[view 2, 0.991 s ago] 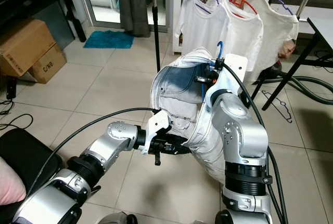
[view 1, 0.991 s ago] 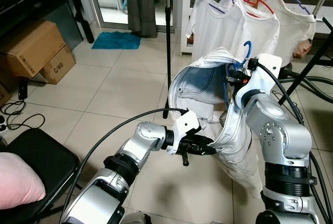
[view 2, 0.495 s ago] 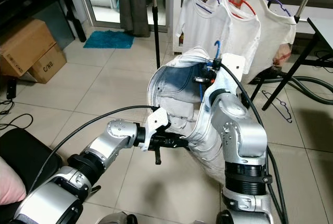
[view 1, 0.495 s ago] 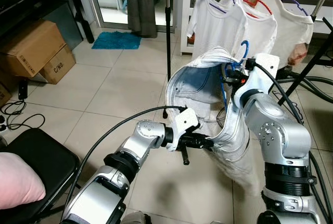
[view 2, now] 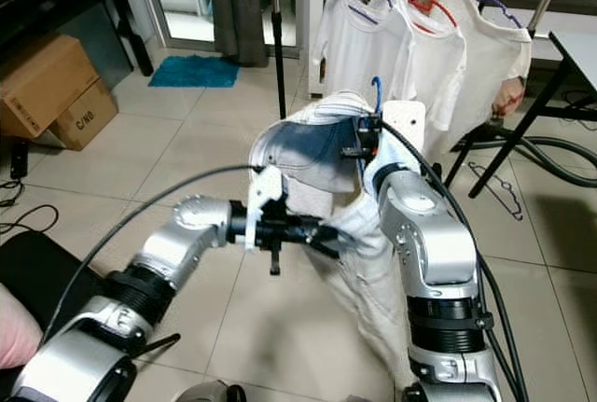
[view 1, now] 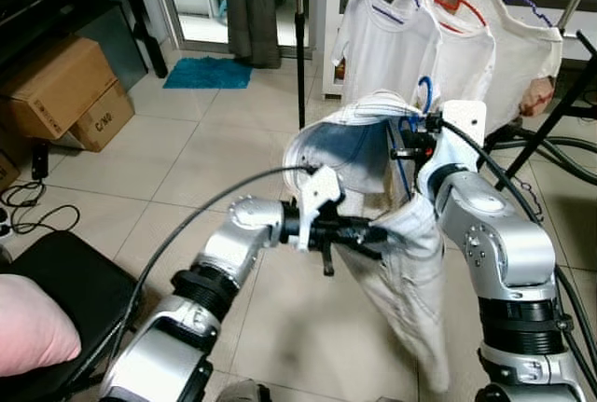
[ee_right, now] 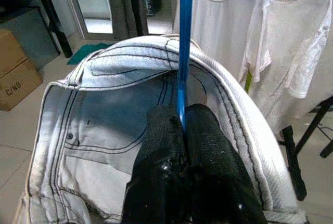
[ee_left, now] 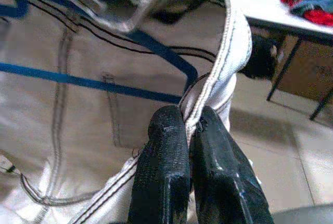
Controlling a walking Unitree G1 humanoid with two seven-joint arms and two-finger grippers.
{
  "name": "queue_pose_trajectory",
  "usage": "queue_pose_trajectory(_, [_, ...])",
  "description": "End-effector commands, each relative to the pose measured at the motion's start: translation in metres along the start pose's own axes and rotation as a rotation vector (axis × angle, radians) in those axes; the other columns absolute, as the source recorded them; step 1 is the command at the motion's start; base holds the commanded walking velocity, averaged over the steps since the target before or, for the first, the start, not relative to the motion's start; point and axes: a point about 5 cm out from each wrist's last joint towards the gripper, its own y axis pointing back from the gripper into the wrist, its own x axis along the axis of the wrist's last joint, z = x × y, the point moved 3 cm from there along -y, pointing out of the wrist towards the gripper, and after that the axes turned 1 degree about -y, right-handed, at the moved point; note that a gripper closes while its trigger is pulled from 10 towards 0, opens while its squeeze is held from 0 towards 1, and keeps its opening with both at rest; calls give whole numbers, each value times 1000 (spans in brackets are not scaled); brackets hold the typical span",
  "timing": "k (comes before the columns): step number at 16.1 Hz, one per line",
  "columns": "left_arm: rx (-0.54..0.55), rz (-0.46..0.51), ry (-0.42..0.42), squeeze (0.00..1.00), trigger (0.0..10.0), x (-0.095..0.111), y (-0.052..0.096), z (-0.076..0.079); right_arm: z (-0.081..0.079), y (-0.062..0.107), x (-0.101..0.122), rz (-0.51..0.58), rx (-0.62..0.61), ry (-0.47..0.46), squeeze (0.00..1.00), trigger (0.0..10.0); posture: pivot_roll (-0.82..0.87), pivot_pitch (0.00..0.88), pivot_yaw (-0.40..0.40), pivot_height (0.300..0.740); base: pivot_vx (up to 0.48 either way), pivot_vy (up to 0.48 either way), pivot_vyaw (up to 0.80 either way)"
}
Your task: Hang hanger
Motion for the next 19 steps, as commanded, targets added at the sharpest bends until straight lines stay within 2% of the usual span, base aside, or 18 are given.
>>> queue_pose_trajectory(1, [34, 25, -8, 0, 0, 6, 10, -5, -1, 2, 9, 50, 12, 15, 0, 10000, -99, 0, 70, 740, 0, 0, 0])
queue_pose_trajectory(5, [171, 70, 23, 0, 0, 13, 40, -25, 6, 3, 10, 59, 6, 22, 0, 10000, -100, 0, 72, 740, 0, 0, 0])
queue_pose_trajectory(6, [227, 41, 23, 0, 0, 10, 52, -32, 9, 4, 11, 63, 0, 24, 0, 10000, -97, 0, 69, 740, 0, 0, 0])
queue_pose_trajectory(7, [322, -42, 15, 0, 0, -3, 65, -41, 11, 4, 15, 73, -1, 23, 0, 10000, -96, 0, 68, 740, 0, 0, 0])
queue_pose_trajectory(8, [363, -84, 10, 0, 0, -9, 70, -45, 11, 4, 16, 79, 1, 22, 0, 10000, -96, 0, 68, 740, 0, 0, 0])
queue_pose_trajectory(10, [490, -252, 5, 0, 0, -31, 83, -55, 12, 5, 21, 90, 6, 21, 0, 10000, -94, 0, 66, 740, 0, 0, 0])
queue_pose_trajectory(11, [593, -374, 41, 0, 0, -51, 95, -60, 12, 5, 25, 101, 12, 17, 0, 10000, -96, 0, 66, 740, 0, 0, 0])
queue_pose_trajectory(12, [705, -435, 73, 0, 0, -63, 103, -65, 11, 6, 27, 110, 18, 12, 0, 10000, -97, 0, 67, 740, 0, 0, 0])
queue_pose_trajectory(13, [800, -451, 93, 0, 0, -68, 107, -70, 9, 7, 29, 116, 28, 8, 0, 10000, -98, 0, 67, 740, 0, 0, 0])
queue_pose_trajectory(15, [883, -431, 121, 0, 0, -69, 107, -74, 7, 8, 30, 119, 40, 5, 0, 10000, -99, 0, 68, 740, 0, 0, 0])
queue_pose_trajectory(16, [900, -411, 126, 0, 0, -69, 105, -75, 6, 9, 30, 119, 45, 5, 0, 10000, -99, 0, 68, 740, 0, 0, 0])
queue_pose_trajectory(17, [883, -374, 92, 0, 0, -63, 96, -76, 6, 10, 30, 119, 51, 4, 0, 10000, -104, 0, 70, 740, 0, 0, 0])
queue_pose_trajectory(18, [872, -340, 105, 0, 9216, -60, 91, -76, 6, 11, 30, 118, 52, 3, 0, 10000, -105, 0, 71, 740, 0, 0, 0])
queue_pose_trajectory(19, [822, -272, 130, 0, 10000, -54, 82, -74, 6, 12, 29, 116, 51, 3, 0, 10000, -105, 0, 71, 740, 0, 0, 0])
